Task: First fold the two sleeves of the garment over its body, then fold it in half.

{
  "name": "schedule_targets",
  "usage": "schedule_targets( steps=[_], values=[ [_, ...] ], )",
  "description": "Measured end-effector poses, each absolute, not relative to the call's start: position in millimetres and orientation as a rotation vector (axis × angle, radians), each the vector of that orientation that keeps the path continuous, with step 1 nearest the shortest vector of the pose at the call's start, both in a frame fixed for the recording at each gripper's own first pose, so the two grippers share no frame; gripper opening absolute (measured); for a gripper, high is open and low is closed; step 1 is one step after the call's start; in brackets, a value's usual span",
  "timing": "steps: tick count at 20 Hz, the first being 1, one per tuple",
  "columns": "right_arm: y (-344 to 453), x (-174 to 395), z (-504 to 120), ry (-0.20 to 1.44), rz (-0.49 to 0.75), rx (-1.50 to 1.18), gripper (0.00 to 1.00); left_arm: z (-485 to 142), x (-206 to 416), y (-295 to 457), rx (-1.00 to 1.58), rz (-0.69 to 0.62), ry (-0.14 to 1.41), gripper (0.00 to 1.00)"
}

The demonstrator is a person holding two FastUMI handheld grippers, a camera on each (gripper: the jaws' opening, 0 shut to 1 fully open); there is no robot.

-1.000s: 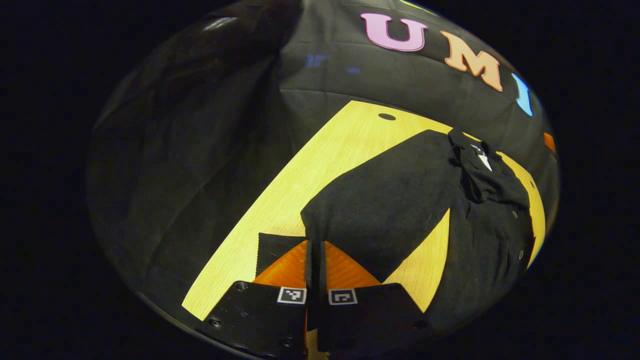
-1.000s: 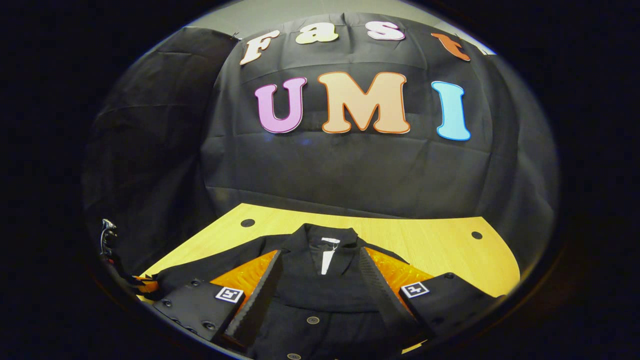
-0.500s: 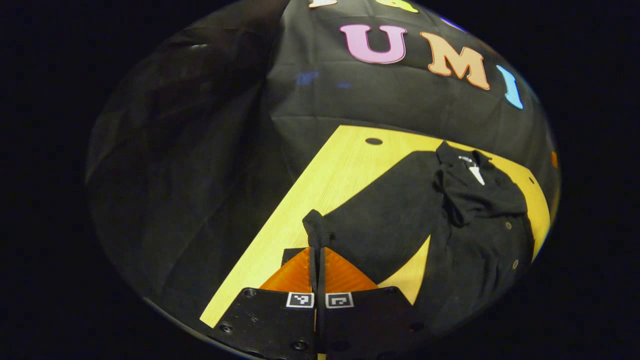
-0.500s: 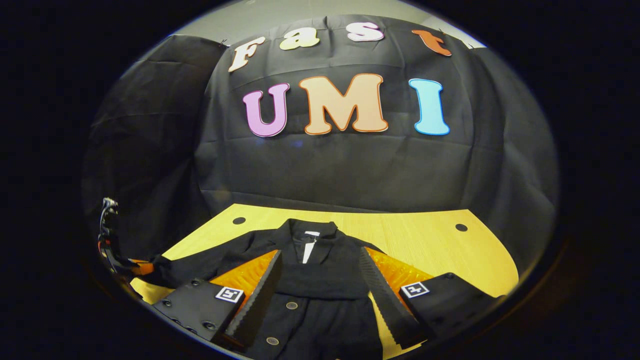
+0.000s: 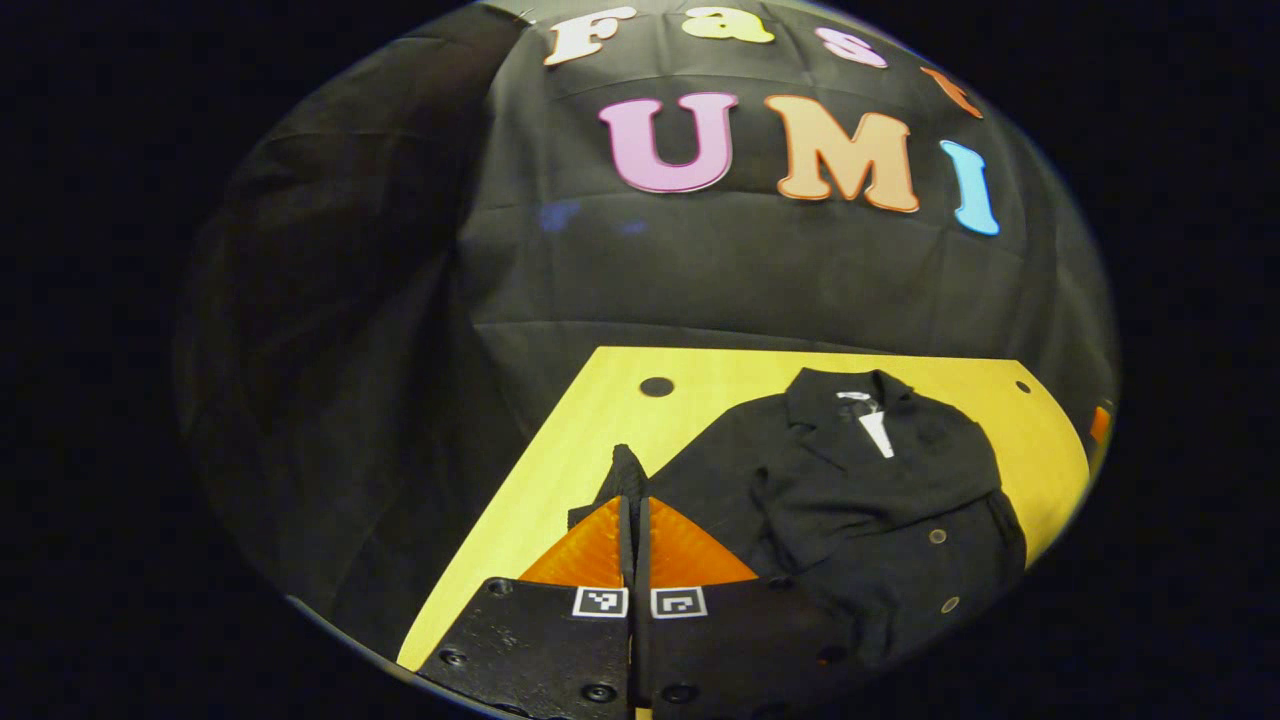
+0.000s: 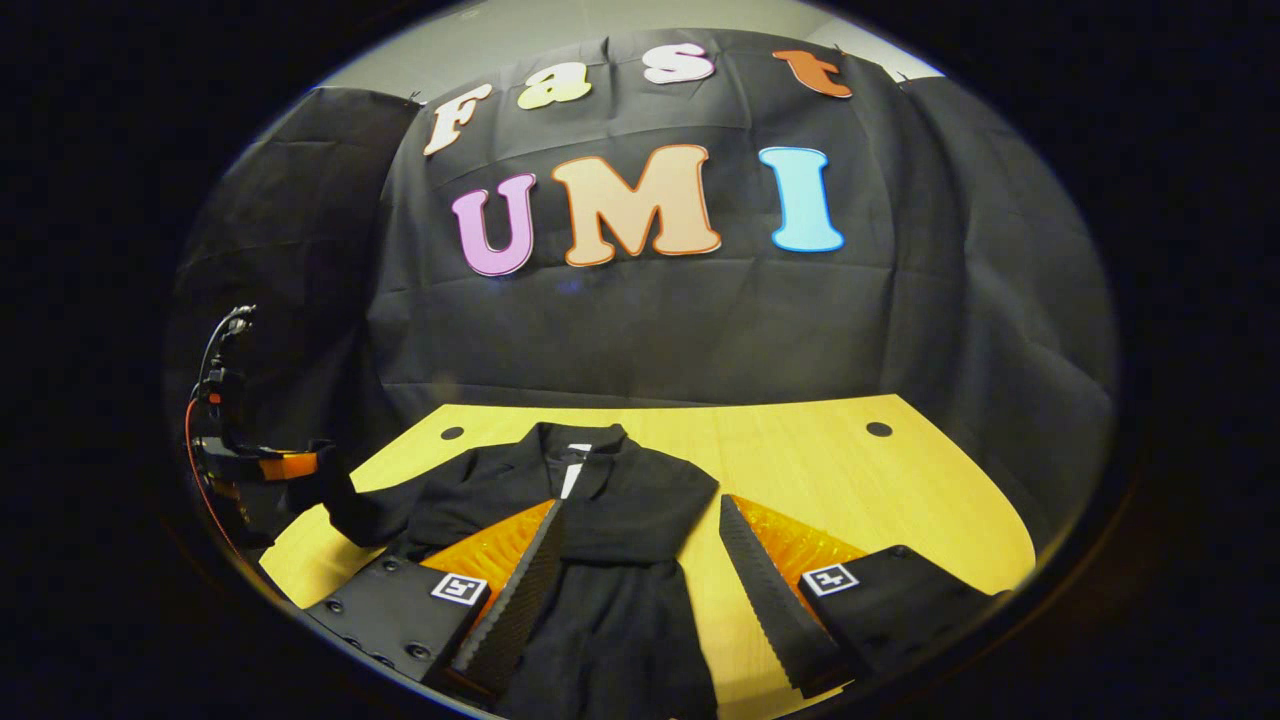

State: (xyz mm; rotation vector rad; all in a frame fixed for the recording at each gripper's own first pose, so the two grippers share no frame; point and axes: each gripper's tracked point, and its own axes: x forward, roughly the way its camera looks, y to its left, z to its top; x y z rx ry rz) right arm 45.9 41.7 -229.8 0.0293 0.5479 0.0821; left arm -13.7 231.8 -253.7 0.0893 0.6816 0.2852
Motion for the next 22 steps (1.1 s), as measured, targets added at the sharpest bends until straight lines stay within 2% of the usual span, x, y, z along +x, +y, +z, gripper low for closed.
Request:
schedule_targets(
  steps=[11,22],
  values=[
    [-45.6,-4.9,-239.7,0.579,-0.044,0.084,0.98,-260.9,71.3,93.4,0.123,0.025,0.656,0.00],
    [-107.1,-29.8,-244.3,0.609,-0.126,0.083,0.98,-303.4,106.2,-29.3,0.175,-0.166,0.723,0.00]
  ],
)
